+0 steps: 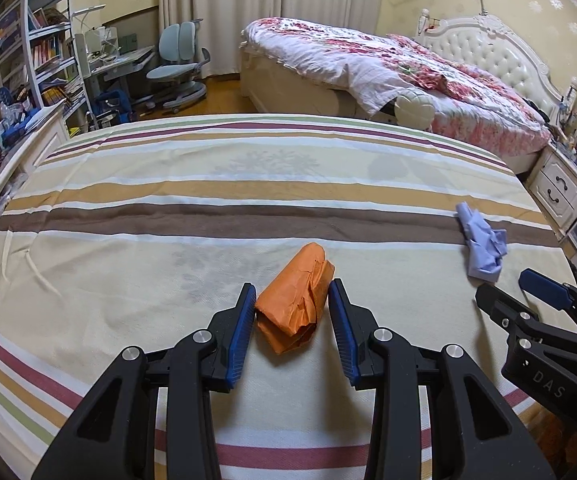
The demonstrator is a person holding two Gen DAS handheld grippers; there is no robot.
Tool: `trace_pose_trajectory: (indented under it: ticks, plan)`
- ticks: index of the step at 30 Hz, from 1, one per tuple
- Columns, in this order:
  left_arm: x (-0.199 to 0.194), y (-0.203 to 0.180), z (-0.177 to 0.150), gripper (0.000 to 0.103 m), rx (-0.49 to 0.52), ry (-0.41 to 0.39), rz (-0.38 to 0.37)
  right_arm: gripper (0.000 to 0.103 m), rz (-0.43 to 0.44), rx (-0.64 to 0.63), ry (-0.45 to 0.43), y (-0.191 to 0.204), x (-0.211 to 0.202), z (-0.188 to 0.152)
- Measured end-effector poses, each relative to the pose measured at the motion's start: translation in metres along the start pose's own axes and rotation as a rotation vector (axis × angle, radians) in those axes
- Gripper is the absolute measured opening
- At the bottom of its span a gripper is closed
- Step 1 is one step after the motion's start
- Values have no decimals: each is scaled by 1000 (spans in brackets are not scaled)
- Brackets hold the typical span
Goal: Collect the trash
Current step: 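Grasp the lavender cloth with the right tool while the left tool holds the orange bag, then carry the orange bag and lavender cloth in both tools over the black bin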
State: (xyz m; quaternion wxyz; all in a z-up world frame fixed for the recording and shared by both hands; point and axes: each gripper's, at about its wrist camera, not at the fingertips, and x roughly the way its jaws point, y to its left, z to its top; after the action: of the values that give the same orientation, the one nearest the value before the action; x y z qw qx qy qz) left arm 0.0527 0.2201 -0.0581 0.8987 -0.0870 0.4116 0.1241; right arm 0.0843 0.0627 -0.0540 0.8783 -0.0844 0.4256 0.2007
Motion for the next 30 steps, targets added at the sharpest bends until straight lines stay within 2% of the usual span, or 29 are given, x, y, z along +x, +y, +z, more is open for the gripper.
trace_pose_trajectory:
  ticks: [3, 6, 10, 19, 30]
  plan:
    - [2, 6, 2, 38, -17, 7, -8, 63, -3, -5, 3, 6, 7, 7]
    - [3, 8, 3, 38, -24, 10, -16, 54, -14, -3, 1, 8, 11, 14]
    - [3, 10, 2, 38, -25, 10, -21, 36, -31, 0, -2, 7, 14, 19]
    - [-7, 4, -3, 38, -10, -6, -34, 35, -28, -4, -8, 3, 3, 6]
    - [-28, -24, -17, 38, 17, -43, -83, 35, -48, 19, -25, -20, -28, -27]
